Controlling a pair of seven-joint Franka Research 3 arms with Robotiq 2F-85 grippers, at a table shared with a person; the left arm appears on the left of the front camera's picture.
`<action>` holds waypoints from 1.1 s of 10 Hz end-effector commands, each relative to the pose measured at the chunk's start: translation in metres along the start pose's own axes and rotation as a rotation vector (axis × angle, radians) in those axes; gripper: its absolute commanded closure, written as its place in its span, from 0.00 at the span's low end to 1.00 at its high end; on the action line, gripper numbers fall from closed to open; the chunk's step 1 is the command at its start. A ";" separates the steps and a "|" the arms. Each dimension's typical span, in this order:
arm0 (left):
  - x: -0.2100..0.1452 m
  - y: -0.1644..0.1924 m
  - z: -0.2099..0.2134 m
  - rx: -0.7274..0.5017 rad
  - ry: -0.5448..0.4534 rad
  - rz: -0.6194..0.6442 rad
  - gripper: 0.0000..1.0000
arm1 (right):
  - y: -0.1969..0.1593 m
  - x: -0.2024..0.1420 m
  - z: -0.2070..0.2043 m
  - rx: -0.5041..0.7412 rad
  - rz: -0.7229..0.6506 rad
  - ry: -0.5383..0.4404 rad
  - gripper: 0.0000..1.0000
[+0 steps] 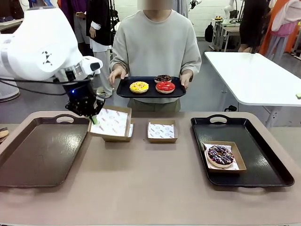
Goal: Individually package the donuts and arrange them on the tray.
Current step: Place the picked Paper togo box on the Handle tray while simultaneously picking up another Paper togo box from the table with the other hand.
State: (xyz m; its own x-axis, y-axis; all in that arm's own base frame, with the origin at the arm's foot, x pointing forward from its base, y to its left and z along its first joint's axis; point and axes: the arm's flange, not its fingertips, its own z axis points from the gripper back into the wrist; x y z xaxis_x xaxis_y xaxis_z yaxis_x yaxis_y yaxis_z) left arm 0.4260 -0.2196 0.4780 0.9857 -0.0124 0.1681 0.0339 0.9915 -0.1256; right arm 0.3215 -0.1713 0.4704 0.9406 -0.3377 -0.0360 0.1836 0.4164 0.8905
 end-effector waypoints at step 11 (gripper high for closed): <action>0.100 -0.028 -0.031 0.041 0.099 0.030 1.00 | -0.096 -0.023 -0.004 0.046 0.120 -0.102 0.00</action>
State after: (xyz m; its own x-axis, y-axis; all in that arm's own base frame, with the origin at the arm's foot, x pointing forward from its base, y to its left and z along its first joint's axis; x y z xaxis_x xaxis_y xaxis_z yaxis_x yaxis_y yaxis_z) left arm 0.5341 -0.2544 0.4676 0.9980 0.0049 0.0636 0.0007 0.9961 -0.0880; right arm 0.2871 -0.1982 0.3841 0.9192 -0.3752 0.1195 0.0589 0.4310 0.9004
